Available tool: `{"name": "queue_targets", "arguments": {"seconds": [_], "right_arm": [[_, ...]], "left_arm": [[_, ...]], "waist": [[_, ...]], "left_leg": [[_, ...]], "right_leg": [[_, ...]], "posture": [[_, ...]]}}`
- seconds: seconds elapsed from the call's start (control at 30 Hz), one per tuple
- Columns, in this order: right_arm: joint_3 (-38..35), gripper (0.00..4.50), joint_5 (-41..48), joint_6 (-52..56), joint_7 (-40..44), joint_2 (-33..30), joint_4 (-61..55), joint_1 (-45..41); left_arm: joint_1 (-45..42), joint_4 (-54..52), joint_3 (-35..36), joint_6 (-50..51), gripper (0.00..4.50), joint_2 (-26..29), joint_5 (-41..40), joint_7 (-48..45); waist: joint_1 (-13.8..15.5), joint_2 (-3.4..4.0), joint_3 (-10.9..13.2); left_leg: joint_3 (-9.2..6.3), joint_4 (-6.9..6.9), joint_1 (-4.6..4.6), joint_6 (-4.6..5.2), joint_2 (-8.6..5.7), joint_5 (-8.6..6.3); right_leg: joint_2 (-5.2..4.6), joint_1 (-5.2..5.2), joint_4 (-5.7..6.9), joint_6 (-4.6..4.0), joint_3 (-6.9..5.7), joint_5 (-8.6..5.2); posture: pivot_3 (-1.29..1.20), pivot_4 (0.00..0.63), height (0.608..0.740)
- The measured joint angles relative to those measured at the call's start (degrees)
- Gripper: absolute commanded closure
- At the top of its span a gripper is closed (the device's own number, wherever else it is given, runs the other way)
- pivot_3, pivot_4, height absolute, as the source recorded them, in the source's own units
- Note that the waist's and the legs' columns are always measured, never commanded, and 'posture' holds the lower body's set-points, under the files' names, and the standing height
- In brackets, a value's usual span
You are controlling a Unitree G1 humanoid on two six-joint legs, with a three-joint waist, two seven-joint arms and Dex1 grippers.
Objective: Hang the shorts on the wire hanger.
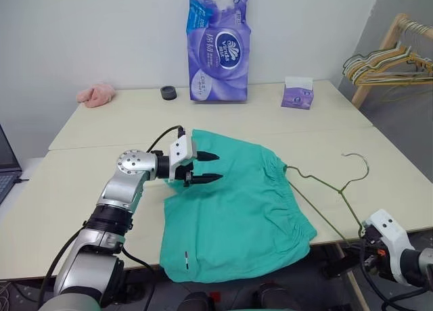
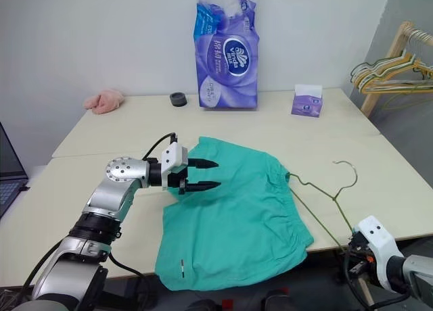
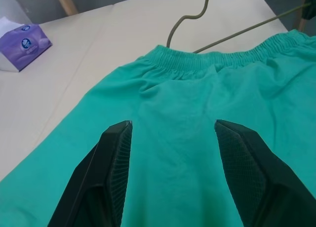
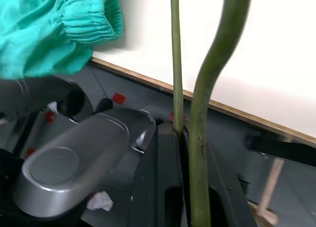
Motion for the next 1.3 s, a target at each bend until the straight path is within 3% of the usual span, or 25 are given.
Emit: {"name": "queue_targets", "arguments": {"seconds": [0.23, 0.57, 0.83, 1.1, 1.3], "right_arm": [[5.9, 4.5, 1.4, 0.1, -0.2, -0.8, -0.1, -4.0], [11.8, 4.5, 0.7, -1.5, -0.3, -4.8, 8.5, -13.0], [16.3, 4.5, 4.0, -0.7, 4.9, -5.3, 13.2, -20.6], [24.4, 4.5, 5.7, 2.9, 3.7, 1.7, 21.1, -33.5], [27.1, 4.5, 4.1, 2.6, 3.4, 1.9, 26.1, -37.0]], "left_arm": [[-0.5, 1.3, 0.1, -1.1, 1.69, 0.0, 0.6, 0.8], [-1.0, 1.4, 0.3, -1.2, 1.69, -0.1, 0.9, 2.9], [-1.3, 1.5, 1.0, -1.2, 1.69, -0.2, 1.0, 3.4], [-2.3, 1.5, 1.5, -0.5, 1.69, -0.4, 0.8, 4.5], [-2.3, 1.5, 1.8, 0.5, 1.69, -0.4, 0.5, 5.2]], "waist": [[0.0, -0.09, 0.0], [0.0, -0.1, 0.0], [-0.1, -0.13, 0.1], [0.0, -0.15, 0.1], [0.2, -0.15, 0.1]], "left_leg": [[-0.01, 0.0, 0.0, 0.0, 0.0, 0.0], [-0.01, 0.0, -0.01, 0.0, 0.0, 0.0], [-0.01, 0.01, 0.0, 0.0, 0.0, 0.0], [-0.05, -0.02, -0.04, 0.0, 0.0, 0.0], [-0.09, 0.0, -0.06, 0.0, -0.05, 0.0]], "right_leg": [[-0.01, 0.0, -0.01, -0.01, 0.0, 0.0], [-0.01, -0.01, -0.01, -0.25, -0.01, 0.15], [-0.01, -0.02, 0.0, -0.26, -0.02, 0.16], [-0.06, -0.05, 0.0, -0.3, -0.05, 0.19], [-0.15, -0.06, 0.02, -0.3, -0.13, 0.2]], "posture": [[-0.17, 0.036, 0.74], [-0.16, 0.039, 0.74], [-0.15, 0.04, 0.74], [-0.14, 0.035, 0.74], [-0.13, 0.034, 0.74]]}}
